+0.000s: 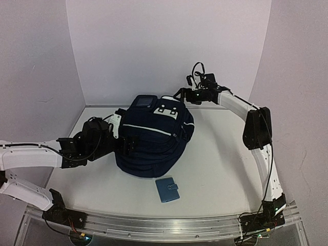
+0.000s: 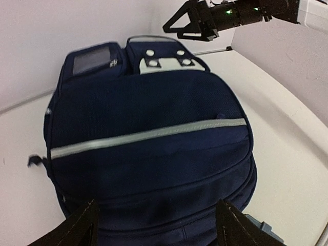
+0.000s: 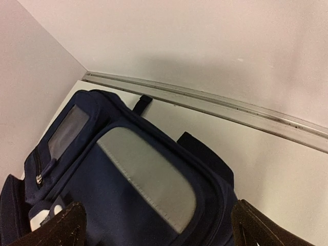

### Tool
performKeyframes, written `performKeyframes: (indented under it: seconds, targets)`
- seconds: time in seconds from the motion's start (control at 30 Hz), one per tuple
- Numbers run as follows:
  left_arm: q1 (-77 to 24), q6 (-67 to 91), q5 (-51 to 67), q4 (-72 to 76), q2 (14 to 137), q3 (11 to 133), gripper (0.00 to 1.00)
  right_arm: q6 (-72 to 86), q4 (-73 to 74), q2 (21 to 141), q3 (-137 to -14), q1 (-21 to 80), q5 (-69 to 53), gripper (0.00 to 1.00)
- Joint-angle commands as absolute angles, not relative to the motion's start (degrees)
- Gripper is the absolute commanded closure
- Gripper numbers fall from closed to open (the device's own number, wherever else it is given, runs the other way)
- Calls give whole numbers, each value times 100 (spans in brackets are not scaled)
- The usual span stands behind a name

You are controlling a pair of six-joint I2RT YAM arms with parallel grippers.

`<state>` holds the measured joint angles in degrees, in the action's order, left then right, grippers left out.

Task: Pack the student bag
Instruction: Adjust the student bag at the center of the board.

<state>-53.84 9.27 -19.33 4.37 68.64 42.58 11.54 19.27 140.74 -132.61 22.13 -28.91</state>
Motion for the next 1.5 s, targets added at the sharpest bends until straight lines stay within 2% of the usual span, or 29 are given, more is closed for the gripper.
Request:
performKeyframes:
  seconds: [0.0, 0.1, 0.27, 0.43, 0.57, 0.87, 1.1, 1.3, 1.47]
  targets:
    - [-5398, 2800, -1948, 697, 6831, 3816, 20, 1834, 1659, 14691, -13941, 2069, -3284, 2]
    - [-5400, 3620, -1967, 1196, 7001, 3612, 16, 2300, 1312, 14879, -13796, 2062, -3852, 4]
    - [-5369, 4379, -1880, 2163, 7517, 3505, 6, 2748, 950, 14738, -13142, 2062, -4612, 20]
    - [-4741, 4838, -1249, 2263, 8160, 3930, 7, 2523, 907, 13879, -11822, 2063, -4901, 30]
    - [-4127, 4725, -936, 2459, 8426, 4225, 9, 2213, 900, 13115, -10631, 2058, -5010, 33]
    - [-2659, 4355, 385, 1972, 9432, 5433, 11, 2063, 825, 11581, -8229, 2103, -5186, 33]
    - [-2470, 3805, 1222, 1376, 10294, 6617, 12, 1865, 835, 10502, -7033, 2294, -5600, 31]
    - [-2363, 3509, 815, 859, 9638, 6510, 5, 1143, 1597, 10021, -7238, 2008, -5253, 23]
    - [-2399, 3291, 986, 217, 8778, 6111, 0, 761, 2020, 9867, -7611, 1755, -4811, 17]
